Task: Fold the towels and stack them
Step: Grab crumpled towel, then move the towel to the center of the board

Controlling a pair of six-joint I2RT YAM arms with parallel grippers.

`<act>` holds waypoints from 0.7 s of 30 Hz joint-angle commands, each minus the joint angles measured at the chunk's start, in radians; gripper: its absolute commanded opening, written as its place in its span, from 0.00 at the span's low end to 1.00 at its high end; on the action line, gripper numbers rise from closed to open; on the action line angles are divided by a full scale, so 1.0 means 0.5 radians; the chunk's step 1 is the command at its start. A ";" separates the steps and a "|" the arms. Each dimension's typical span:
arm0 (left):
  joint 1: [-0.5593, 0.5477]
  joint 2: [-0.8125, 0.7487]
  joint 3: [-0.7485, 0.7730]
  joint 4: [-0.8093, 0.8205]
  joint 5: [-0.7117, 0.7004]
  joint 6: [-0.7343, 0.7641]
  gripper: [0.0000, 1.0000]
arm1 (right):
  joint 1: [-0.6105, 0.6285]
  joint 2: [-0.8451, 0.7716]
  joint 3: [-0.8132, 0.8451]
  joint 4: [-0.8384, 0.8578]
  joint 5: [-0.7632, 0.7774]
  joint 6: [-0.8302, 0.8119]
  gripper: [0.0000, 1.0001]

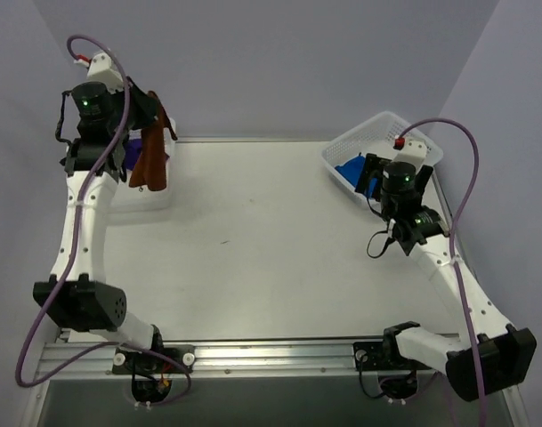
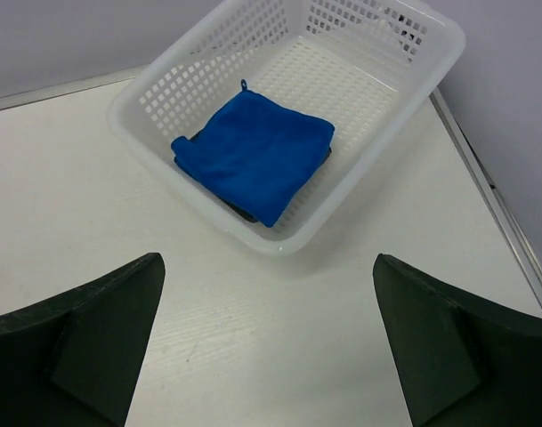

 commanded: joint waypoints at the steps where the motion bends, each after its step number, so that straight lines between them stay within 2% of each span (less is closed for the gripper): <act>1: -0.330 -0.384 -0.033 0.075 0.070 -0.083 0.02 | 0.008 -0.251 -0.126 -0.013 -0.159 0.085 1.00; 5: -0.680 -0.672 -0.235 0.222 0.109 -0.365 0.02 | 0.008 -0.508 -0.227 -0.081 -0.209 0.063 1.00; 9: -0.889 -0.804 -0.551 0.336 0.082 -0.552 0.02 | 0.005 -0.628 -0.273 -0.139 -0.242 0.054 1.00; 12: -0.942 -0.860 -0.888 0.306 -0.025 -0.678 0.03 | 0.005 -0.641 -0.304 -0.164 -0.270 0.063 1.00; 13: -0.945 -0.866 -1.101 0.300 -0.053 -0.706 0.05 | 0.008 -0.632 -0.310 -0.176 -0.300 0.069 1.00; 14: -0.945 -0.860 -1.207 0.227 -0.144 -0.773 0.10 | 0.008 -0.601 -0.322 -0.182 -0.313 0.072 1.00; 15: -0.945 -0.848 -1.305 0.183 -0.191 -0.780 0.22 | 0.005 -0.580 -0.325 -0.188 -0.328 0.085 1.00; 16: -0.945 -0.829 -1.470 0.128 -0.237 -0.777 0.36 | 0.008 -0.555 -0.334 -0.191 -0.368 0.091 1.00; 18: -0.945 -0.771 -1.603 -0.038 -0.329 -0.770 0.68 | 0.008 -0.469 -0.347 -0.210 -0.399 0.121 1.00; 19: -0.945 -0.759 -1.664 -0.074 -0.320 -0.761 0.88 | 0.017 -0.439 -0.350 -0.240 -0.426 0.125 1.00; 21: -0.945 -0.771 -1.818 -0.157 -0.335 -0.734 1.00 | 0.054 -0.365 -0.377 -0.271 -0.445 0.167 1.00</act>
